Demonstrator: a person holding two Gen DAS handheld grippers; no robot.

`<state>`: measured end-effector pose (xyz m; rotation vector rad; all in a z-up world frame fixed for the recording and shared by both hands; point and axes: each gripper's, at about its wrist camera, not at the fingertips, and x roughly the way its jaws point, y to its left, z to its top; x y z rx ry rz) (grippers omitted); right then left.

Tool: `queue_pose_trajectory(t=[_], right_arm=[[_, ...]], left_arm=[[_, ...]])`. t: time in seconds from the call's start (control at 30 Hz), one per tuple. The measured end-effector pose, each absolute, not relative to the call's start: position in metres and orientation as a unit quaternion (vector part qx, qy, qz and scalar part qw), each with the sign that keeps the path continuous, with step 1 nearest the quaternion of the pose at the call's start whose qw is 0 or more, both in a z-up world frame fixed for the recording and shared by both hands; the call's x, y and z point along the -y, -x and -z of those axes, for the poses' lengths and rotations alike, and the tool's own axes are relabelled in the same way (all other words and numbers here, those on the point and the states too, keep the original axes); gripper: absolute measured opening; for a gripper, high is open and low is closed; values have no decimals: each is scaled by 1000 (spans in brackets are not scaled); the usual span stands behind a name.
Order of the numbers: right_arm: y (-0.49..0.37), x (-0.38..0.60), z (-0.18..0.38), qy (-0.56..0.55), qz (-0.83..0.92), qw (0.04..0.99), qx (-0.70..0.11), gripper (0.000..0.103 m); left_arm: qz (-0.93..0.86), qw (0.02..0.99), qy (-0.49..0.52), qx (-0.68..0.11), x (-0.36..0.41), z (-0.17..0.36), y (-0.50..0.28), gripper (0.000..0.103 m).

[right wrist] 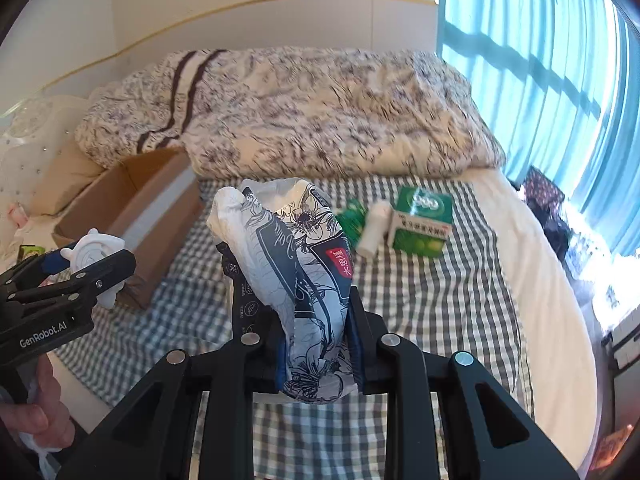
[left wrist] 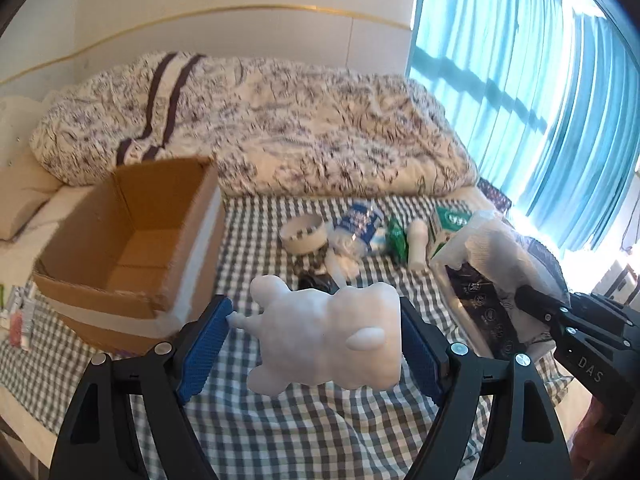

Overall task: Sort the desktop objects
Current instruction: 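Carry the bear and wipes pack to the cardboard box and release both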

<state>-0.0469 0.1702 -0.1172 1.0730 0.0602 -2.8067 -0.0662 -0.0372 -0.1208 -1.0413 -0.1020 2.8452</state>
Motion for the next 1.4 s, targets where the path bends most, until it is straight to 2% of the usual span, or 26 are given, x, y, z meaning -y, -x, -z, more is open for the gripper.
queue_pose_trajectory(t=[0.57,1.0,1.4], right_arm=[[39,-91,56,-294,949,112,-33,23],[61,-29,41,-273,948,161,-29,23],[94,12,35,-270,945,185,-33,23]], left_arm=[[-957,0,288,35,120,64,42,83],[-962,-59,264,27,193,43,43,83],[-962,-84,258,23,228,40,69,83]])
